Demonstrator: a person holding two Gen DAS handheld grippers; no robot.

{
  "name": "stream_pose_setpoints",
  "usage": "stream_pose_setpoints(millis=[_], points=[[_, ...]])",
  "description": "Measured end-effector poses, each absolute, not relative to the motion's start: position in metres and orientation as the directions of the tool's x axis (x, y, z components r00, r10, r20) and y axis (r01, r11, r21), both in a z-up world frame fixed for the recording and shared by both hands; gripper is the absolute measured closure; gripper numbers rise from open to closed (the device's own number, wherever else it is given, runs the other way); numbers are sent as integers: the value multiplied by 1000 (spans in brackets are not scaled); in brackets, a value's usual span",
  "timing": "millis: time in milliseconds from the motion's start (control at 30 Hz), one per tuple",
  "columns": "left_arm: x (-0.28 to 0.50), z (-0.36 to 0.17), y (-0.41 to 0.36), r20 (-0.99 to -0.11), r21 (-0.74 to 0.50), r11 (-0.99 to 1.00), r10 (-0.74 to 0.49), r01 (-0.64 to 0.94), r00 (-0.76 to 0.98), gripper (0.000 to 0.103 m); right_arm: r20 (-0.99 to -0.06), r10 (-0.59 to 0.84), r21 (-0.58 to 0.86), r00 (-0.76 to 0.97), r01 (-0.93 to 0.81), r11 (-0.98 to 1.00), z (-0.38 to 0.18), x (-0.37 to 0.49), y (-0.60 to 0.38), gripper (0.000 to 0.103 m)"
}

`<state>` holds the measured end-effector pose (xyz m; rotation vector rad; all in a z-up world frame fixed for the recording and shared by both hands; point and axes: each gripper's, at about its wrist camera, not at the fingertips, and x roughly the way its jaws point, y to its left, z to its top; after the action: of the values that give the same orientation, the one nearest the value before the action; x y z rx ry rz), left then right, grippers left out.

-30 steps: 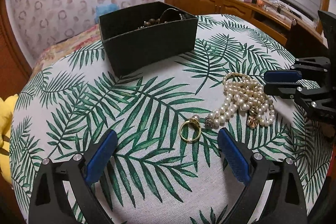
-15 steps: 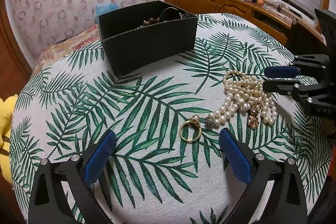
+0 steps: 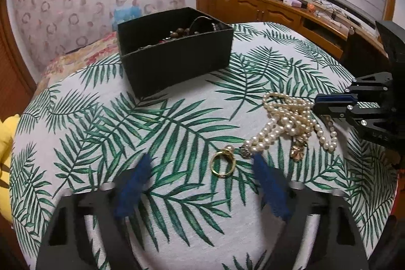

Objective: Organize jewelry
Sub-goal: 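Grasp the gold ring with the left tool while the right tool reaches the long pearl necklace, then lift the pearl necklace high with the right tool while the left tool holds the gold ring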

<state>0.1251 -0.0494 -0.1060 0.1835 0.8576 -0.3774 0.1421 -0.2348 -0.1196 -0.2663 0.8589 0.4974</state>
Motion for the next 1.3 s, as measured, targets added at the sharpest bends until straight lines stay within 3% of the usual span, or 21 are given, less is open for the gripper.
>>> stream_pose_setpoints(millis=[333, 700, 1300], points=[[122, -103, -52, -761, -9, 905, -282, 424, 585, 83, -759, 320, -19, 566, -511, 859, -121, 140, -236, 94], [109, -94, -51, -725, -35, 911, -306, 411, 617, 85, -748, 330, -28, 575, -525, 851, -114, 138, -235, 94], [84, -39, -45, -609, -30, 917, -333, 398, 720, 84, -580, 360, -136, 730, -523, 841, 4, 127, -230, 95]])
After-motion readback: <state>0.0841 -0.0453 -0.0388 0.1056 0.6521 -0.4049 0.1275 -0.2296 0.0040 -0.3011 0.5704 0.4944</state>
